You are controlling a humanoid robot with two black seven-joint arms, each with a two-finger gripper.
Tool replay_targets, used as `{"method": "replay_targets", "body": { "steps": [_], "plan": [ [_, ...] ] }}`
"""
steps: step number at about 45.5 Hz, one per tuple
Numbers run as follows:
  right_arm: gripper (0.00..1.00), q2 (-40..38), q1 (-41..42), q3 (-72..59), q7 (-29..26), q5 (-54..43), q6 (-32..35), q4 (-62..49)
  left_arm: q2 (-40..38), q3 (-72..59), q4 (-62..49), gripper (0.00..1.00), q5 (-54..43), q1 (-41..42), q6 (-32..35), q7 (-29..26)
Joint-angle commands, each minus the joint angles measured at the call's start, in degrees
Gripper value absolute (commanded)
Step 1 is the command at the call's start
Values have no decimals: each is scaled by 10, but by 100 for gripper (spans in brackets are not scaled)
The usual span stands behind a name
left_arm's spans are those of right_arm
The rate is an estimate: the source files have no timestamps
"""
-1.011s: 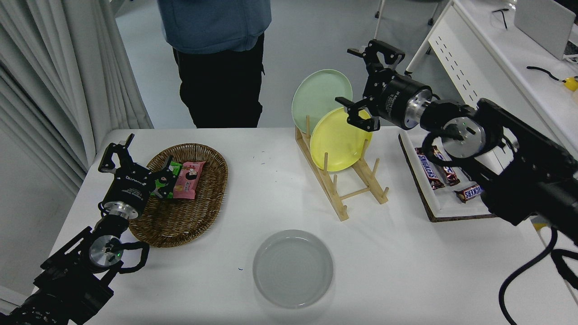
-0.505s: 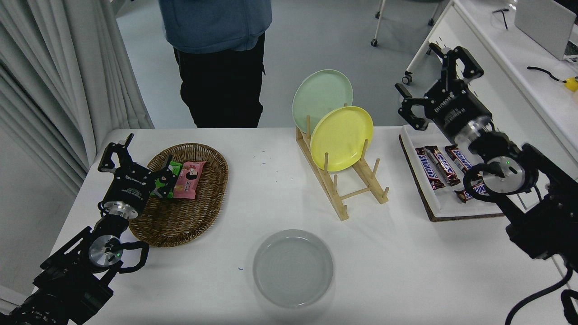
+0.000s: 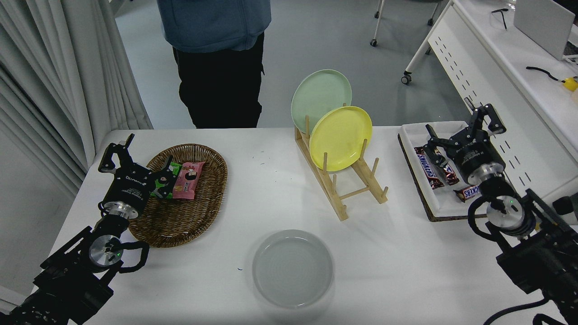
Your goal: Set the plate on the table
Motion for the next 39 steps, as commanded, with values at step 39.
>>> {"method": "replay_targets", "body": {
  "steps": [39],
  "plan": [
    [100,53,-7,12,10,-1,10,-47,0,0,0,100,0,0,0,0]
  ]
}}
